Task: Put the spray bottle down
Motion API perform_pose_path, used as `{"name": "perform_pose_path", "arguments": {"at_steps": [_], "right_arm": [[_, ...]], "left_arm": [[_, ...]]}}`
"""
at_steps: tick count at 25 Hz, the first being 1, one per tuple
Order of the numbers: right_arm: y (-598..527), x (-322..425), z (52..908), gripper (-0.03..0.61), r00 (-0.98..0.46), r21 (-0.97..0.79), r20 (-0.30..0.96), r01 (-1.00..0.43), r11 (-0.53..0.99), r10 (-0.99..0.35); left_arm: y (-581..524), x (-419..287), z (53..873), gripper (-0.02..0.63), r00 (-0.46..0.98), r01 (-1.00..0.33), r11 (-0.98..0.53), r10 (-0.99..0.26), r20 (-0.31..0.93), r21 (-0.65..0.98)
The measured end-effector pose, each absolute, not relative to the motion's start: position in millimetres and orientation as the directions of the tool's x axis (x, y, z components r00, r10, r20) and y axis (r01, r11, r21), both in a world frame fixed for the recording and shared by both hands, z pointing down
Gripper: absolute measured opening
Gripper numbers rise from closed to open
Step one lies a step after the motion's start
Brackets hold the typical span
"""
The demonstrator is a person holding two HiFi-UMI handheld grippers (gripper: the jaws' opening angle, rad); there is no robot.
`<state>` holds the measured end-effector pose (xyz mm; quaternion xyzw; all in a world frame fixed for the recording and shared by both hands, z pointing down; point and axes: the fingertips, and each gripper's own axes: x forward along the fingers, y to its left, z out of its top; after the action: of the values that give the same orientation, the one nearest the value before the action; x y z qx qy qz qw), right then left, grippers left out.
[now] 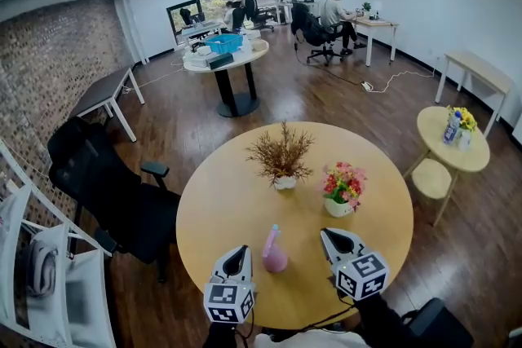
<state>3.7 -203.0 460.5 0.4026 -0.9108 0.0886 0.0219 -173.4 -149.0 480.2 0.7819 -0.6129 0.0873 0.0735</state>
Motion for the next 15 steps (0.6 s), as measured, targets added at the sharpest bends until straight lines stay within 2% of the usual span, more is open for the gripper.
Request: {"name": "perform_pose_path", "arguments": {"at_steps": [15], "right_arm": [[-203.1, -1.8, 473.3, -0.028, -0.694, -0.171, 0.143, -0.719, 0.674, -0.705]], "left_arm": [[-151.3, -170.3, 485.5, -0.008, 0.245, -0.968, -0.250, -0.937, 0.248, 0.009]]}}
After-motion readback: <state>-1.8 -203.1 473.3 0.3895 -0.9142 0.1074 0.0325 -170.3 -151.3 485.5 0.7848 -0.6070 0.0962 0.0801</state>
